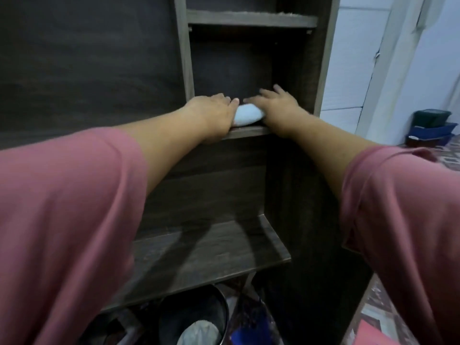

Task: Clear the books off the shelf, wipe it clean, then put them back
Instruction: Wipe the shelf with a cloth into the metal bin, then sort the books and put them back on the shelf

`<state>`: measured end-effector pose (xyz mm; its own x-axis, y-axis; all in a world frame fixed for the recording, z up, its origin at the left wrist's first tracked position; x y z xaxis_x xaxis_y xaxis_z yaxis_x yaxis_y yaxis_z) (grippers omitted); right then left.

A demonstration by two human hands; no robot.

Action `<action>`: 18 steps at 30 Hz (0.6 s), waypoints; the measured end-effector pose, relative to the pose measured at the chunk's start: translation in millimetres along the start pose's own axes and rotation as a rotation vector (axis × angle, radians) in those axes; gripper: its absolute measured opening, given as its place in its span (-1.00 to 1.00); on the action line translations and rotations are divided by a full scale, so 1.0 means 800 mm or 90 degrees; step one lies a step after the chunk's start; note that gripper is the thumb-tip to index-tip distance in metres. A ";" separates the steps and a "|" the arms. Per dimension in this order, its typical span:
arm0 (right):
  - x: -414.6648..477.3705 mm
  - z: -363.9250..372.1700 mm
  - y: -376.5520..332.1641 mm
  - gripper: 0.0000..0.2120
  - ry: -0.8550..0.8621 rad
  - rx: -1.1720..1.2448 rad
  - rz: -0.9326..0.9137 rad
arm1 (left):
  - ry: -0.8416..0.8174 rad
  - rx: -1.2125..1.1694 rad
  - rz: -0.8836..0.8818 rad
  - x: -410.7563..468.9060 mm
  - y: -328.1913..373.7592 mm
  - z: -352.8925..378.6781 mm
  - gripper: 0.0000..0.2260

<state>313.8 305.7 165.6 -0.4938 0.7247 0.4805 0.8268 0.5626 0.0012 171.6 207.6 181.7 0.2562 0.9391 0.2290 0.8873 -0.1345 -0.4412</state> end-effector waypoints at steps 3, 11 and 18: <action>0.006 0.008 0.012 -0.30 -0.177 0.091 0.127 | -0.015 -0.034 -0.013 0.001 0.007 0.017 -0.61; -0.031 0.001 -0.001 -0.41 -0.042 0.085 0.146 | 0.023 -0.118 -0.151 -0.001 0.024 0.013 -0.60; -0.143 -0.020 -0.021 -0.40 0.040 0.046 0.166 | 0.267 -0.213 -0.074 -0.074 0.056 0.028 -0.54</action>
<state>360.3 206.9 124.9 -0.2475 0.8243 0.5092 0.9012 0.3889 -0.1914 187.5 153.3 128.9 0.2200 0.7560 0.6165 0.9747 -0.1956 -0.1079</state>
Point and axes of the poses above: each hand's wrist, its own x-axis towards the middle knuckle, its own z-axis out of the palm, y = z × x, the point moved 2 cm from there along x, towards the middle knuckle, and after that the axes turned 5 degrees about z, right-handed, at the moved point
